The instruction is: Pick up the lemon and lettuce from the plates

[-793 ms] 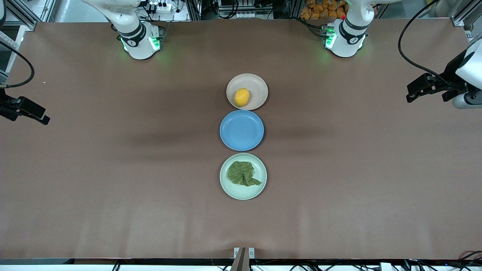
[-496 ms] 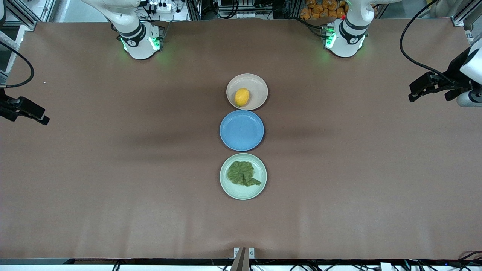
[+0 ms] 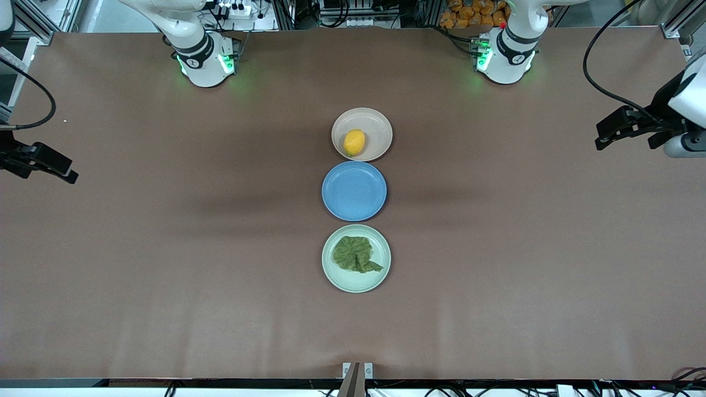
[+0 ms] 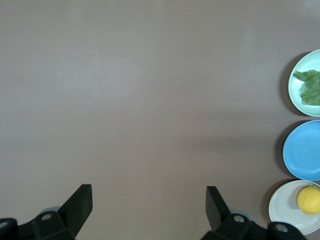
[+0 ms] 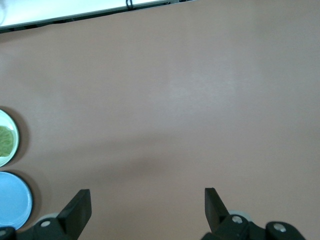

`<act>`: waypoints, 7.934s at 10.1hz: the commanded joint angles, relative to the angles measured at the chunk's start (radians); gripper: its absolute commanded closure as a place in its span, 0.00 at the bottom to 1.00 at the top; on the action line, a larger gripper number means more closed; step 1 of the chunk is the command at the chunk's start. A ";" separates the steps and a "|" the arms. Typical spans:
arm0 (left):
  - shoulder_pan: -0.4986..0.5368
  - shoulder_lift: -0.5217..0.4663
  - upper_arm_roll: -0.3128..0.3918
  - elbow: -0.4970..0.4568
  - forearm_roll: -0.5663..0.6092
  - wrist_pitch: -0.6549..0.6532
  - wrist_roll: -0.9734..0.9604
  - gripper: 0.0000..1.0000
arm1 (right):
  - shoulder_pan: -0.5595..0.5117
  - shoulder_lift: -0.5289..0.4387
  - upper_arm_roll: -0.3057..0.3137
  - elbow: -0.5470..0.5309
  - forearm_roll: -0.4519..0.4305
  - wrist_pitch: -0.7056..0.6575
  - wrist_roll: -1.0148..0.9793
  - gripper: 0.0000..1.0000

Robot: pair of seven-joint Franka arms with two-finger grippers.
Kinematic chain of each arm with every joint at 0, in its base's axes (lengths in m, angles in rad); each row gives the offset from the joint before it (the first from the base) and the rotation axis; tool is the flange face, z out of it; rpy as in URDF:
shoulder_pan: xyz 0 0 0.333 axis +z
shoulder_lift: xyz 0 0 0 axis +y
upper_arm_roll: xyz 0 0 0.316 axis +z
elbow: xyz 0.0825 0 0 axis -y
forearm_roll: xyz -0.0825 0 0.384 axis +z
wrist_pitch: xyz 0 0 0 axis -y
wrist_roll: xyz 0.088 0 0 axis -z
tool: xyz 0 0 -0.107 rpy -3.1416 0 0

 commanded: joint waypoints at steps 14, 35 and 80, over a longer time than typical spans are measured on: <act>-0.458 0.679 -0.036 0.003 0.074 1.121 -0.029 0.00 | 0.544 0.058 0.003 -0.224 0.037 0.135 0.638 0.00; -0.528 0.939 -0.013 0.059 0.176 1.449 -0.041 1.00 | 1.034 0.417 -0.007 -0.509 0.007 0.860 1.074 0.00; 0.059 0.096 -0.053 0.030 0.011 0.125 0.053 0.00 | 0.060 0.191 -0.005 -0.246 0.154 0.125 -0.001 0.00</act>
